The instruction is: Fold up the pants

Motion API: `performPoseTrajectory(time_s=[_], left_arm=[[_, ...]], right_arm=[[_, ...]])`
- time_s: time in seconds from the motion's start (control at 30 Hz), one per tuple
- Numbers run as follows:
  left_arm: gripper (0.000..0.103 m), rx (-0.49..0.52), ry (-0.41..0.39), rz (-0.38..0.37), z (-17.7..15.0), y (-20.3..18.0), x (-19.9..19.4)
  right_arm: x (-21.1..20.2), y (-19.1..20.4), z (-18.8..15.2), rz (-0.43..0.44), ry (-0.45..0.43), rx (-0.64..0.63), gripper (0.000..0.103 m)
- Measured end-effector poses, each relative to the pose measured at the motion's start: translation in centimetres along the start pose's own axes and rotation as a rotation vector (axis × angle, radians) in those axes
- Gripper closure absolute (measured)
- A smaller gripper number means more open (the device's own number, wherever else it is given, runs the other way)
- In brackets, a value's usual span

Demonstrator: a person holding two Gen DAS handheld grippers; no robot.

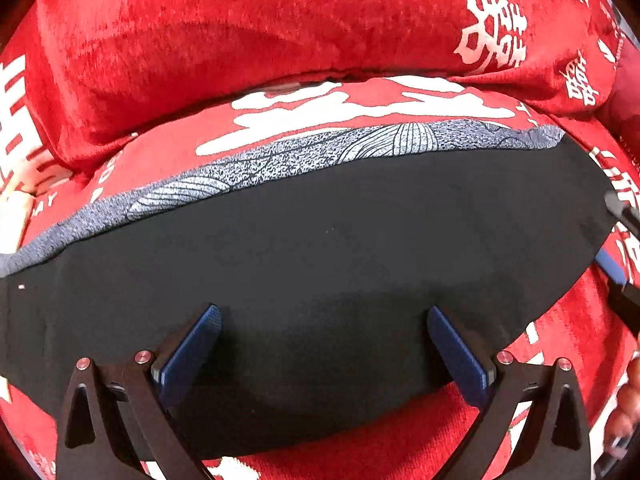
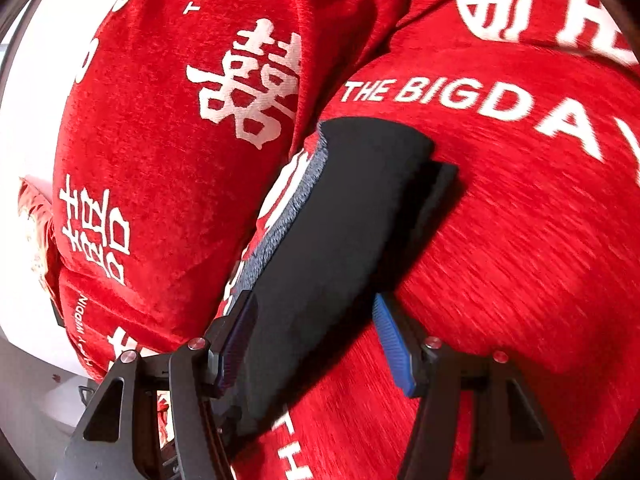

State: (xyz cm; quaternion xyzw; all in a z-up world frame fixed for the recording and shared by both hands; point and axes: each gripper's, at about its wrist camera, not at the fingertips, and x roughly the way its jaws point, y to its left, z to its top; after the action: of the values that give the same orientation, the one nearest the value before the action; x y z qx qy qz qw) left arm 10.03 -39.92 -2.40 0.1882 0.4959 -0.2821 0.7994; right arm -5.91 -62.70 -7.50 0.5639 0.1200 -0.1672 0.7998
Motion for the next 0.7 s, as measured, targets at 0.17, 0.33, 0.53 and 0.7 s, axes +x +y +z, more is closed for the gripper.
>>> performPoseTrajectory(time_s=[0.17, 0.33, 0.53, 0.7], left_arm=[[0.000, -0.002, 0.001, -0.007, 0.1, 0.2, 0.2], [0.000, 0.030, -0.007, 0.018, 1.0, -0.5, -0.7], [0.000, 0.020, -0.060, 0.011, 3.7, -2.9, -1.0], [0.000, 0.097, -0.039, 0.061, 2.6, -5.6, 1.8]], right_arm=[[1.1, -0.2, 1.2, 0.087, -0.038, 0.027, 0.037], [2.2, -0.3, 2.1, 0.128, -0.022, 0.056, 0.061], [1.1, 0.8, 2.0, 0.115, -0.015, -0.032, 0.092], [-0.2, 4.2, 1.2, 0.080, -0.027, -0.197, 0.092]])
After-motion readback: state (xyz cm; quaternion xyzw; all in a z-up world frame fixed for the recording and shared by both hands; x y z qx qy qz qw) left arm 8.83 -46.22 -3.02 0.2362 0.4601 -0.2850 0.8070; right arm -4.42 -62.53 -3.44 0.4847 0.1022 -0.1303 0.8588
